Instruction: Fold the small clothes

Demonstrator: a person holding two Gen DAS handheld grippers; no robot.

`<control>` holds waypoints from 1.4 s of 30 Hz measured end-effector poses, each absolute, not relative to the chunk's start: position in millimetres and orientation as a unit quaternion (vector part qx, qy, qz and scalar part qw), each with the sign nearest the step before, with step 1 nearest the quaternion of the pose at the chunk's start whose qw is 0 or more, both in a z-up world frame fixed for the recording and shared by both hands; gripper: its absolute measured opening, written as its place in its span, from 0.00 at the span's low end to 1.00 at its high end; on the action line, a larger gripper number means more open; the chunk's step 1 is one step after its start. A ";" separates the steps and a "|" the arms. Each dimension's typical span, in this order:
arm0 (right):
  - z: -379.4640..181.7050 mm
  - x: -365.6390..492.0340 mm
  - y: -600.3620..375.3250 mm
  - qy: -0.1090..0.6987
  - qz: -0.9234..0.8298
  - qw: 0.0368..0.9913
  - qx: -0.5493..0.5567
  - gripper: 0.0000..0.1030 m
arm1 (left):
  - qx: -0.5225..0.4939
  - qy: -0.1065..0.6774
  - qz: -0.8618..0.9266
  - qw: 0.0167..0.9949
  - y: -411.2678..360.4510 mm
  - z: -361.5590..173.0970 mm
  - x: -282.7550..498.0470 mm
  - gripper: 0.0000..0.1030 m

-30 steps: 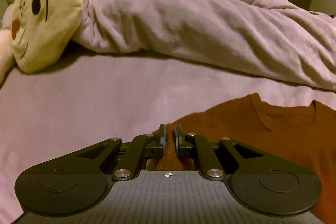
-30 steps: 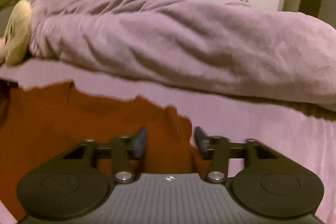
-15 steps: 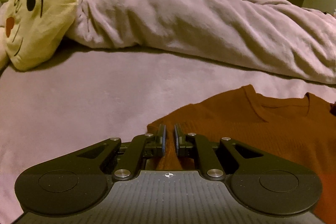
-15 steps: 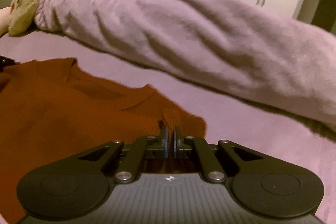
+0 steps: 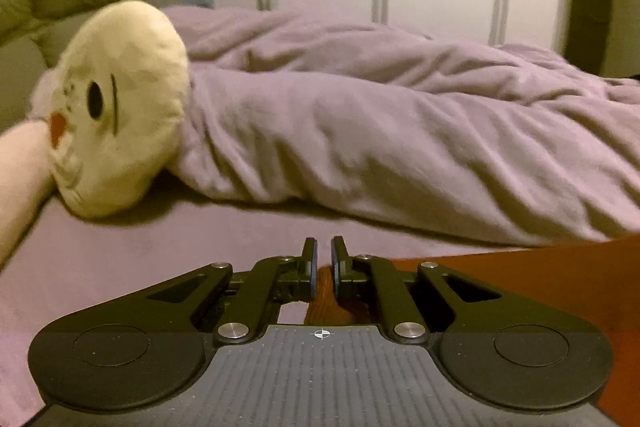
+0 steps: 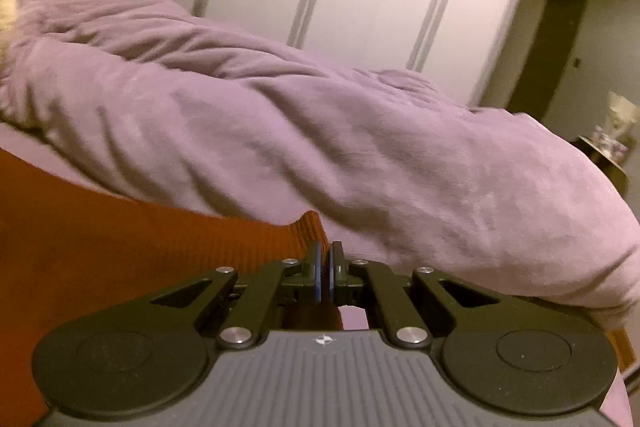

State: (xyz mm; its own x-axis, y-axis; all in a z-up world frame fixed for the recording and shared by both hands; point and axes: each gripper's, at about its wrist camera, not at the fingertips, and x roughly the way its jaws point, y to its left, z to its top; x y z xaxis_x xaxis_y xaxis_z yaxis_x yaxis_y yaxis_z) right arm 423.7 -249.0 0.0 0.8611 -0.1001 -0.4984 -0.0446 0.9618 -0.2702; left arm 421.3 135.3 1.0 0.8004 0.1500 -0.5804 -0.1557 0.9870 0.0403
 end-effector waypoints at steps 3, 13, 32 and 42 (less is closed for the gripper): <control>-13.1 439.6 -252.1 0.278 -0.055 0.948 -0.144 0.02 | 0.022 0.321 0.115 0.940 130.2 -13.8 432.3 0.11; -21.5 338.5 -278.7 0.294 -0.002 0.955 -0.044 0.15 | -0.018 0.351 0.031 0.936 137.1 -34.5 328.1 0.61; -42.3 257.0 -283.4 0.319 -0.006 0.941 0.108 0.40 | -0.045 0.398 0.029 0.916 103.2 -42.8 248.1 0.74; -66.6 268.2 -272.5 0.356 -0.016 0.934 -0.010 0.47 | -0.031 0.408 0.036 0.912 95.7 -44.1 256.7 0.75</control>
